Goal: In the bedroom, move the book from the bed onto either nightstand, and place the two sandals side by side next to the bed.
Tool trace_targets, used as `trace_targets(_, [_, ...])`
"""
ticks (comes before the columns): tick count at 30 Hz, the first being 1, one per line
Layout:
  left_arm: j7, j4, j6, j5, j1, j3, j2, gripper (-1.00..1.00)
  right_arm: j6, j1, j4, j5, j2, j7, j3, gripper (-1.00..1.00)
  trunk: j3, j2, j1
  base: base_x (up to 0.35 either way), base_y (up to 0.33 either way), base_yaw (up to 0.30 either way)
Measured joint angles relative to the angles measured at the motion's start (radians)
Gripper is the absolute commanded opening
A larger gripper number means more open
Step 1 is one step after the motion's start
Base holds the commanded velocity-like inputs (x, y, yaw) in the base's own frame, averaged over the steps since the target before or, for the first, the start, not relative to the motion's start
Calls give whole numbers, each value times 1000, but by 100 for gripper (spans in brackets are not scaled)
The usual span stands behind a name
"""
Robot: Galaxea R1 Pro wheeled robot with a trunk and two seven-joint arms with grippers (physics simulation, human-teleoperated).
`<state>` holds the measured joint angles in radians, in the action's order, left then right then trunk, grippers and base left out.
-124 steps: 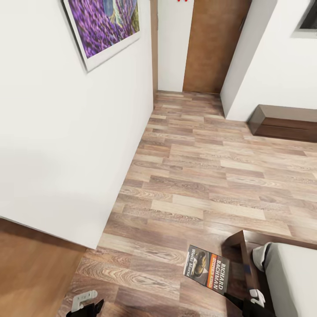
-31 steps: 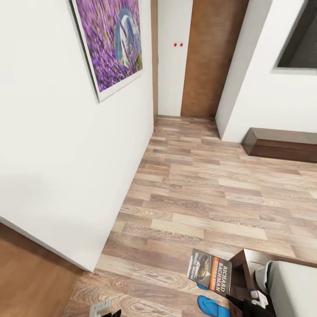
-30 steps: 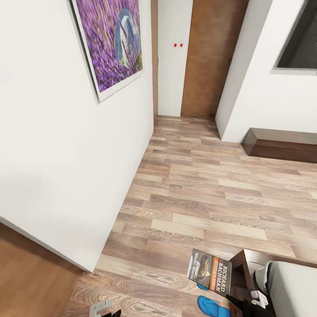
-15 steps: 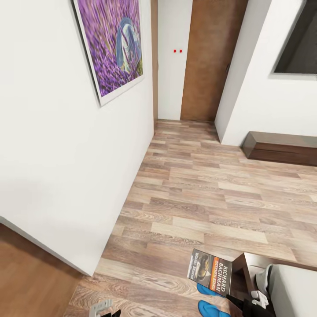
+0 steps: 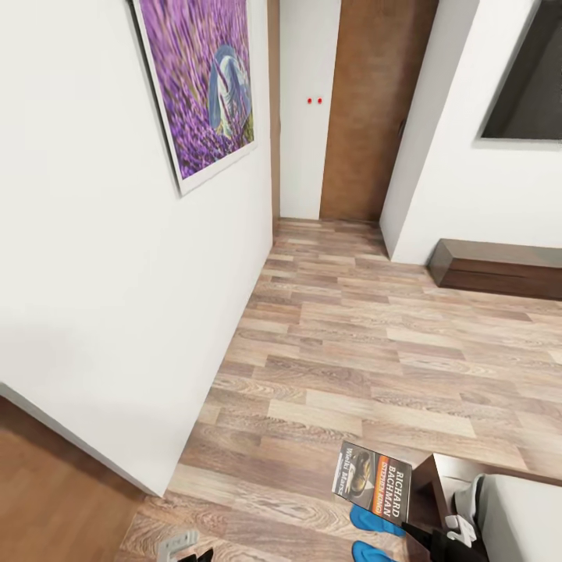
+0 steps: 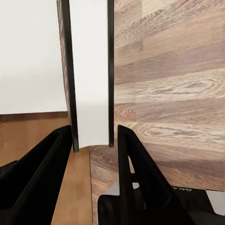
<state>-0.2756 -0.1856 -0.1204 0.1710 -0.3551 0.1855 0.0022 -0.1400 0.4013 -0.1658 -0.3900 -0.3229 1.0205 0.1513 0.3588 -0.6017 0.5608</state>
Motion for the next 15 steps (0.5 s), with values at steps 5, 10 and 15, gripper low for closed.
trace_targets(5, [0,0,0,0,0,0,-1,100,0,0,0,0,1,0,0,-100,-8,0,0,0,0,0])
trace_targets(10, [0,0,0,0,0,-2,-1,100,0,0,0,0,2,0,0,-100,-16,0,0,0,0,0])
trace_targets(15, [-1,0,0,0,0,-4,-3,100,0,0,0,0,2,0,0,-100,-25,0,0,0,0,0])
